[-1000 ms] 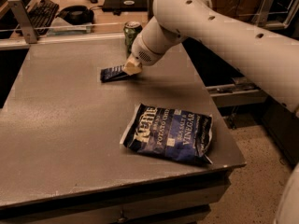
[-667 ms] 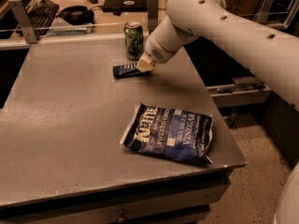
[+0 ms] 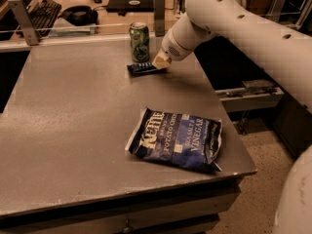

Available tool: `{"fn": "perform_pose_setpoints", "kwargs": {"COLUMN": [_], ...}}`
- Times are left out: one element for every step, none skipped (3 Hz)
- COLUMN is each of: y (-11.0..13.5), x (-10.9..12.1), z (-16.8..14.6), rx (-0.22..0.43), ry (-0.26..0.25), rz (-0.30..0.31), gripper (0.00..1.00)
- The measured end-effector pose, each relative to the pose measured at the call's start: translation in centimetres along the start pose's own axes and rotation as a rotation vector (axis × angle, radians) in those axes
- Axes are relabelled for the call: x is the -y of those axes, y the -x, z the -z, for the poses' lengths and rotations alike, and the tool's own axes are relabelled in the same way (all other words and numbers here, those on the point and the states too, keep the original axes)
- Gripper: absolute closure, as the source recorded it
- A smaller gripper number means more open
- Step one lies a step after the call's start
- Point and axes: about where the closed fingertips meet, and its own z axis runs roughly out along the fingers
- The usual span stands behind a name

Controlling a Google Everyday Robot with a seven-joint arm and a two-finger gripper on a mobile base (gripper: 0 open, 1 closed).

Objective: Move rxbar blueberry near green can

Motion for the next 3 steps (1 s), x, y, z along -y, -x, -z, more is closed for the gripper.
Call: {"fn": "perform_pose_setpoints", "kwargs": {"y": [-0.6,-0.6,-0.7], "x": [1.6,2.5,2.9], "z": [-0.2,-0.5,-0.1], "rx": [0.000,0.002,0.019], "ry": [-0.016,-0.023,-0.030], "rz": [-0.013,-0.014,-0.018], "gripper": [0.81,0.59,0.35]}}
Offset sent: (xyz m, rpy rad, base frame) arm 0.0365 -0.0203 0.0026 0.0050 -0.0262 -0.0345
